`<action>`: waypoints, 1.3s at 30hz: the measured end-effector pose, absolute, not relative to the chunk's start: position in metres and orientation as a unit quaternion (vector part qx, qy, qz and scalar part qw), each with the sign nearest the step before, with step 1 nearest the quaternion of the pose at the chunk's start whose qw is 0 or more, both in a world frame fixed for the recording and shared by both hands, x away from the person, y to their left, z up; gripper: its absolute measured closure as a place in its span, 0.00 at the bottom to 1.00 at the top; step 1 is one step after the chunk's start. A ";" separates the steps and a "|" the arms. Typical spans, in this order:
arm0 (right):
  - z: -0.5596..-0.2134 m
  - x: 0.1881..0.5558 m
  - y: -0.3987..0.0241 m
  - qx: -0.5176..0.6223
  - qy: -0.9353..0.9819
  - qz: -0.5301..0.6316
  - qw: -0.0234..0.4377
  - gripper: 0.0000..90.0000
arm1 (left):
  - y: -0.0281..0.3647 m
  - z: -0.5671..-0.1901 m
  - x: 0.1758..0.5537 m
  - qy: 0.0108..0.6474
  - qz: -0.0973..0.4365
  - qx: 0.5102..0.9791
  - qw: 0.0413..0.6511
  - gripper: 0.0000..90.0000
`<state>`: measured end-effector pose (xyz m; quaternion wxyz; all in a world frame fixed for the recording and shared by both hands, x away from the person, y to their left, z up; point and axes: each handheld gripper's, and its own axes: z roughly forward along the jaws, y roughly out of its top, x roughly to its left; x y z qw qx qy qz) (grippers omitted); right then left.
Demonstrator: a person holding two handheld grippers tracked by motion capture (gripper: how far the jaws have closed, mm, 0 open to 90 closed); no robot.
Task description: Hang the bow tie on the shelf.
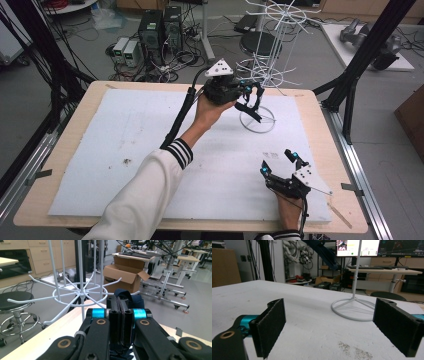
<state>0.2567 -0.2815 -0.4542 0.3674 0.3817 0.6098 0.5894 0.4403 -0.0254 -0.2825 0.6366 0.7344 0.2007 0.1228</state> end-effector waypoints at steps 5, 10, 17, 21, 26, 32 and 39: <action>-0.454 0.257 -0.282 0.382 0.610 0.589 0.368 0.11 | -0.028 -0.284 0.441 0.199 0.121 0.733 0.639 0.98; -0.454 0.257 -0.282 0.382 0.610 0.589 0.368 0.11 | -0.030 -0.284 0.442 0.199 0.123 0.733 0.639 0.98; -0.454 0.257 -0.282 0.382 0.610 0.589 0.368 0.11 | -0.031 -0.285 0.445 0.205 0.124 0.732 0.638 0.98; -0.454 0.256 -0.282 0.383 0.609 0.589 0.367 0.11 | -0.031 -0.288 0.448 0.207 0.123 0.732 0.638 0.98; -0.454 0.256 -0.282 0.384 0.609 0.589 0.367 0.11 | -0.034 -0.289 0.449 0.206 0.122 0.730 0.640 0.98; -0.454 0.256 -0.282 0.385 0.608 0.591 0.365 0.11 | -0.043 -0.285 0.451 0.202 0.130 0.740 0.629 0.98; -0.455 0.256 -0.282 0.382 0.606 0.593 0.368 0.11 | -0.050 -0.282 0.452 0.203 0.137 0.739 0.627 0.98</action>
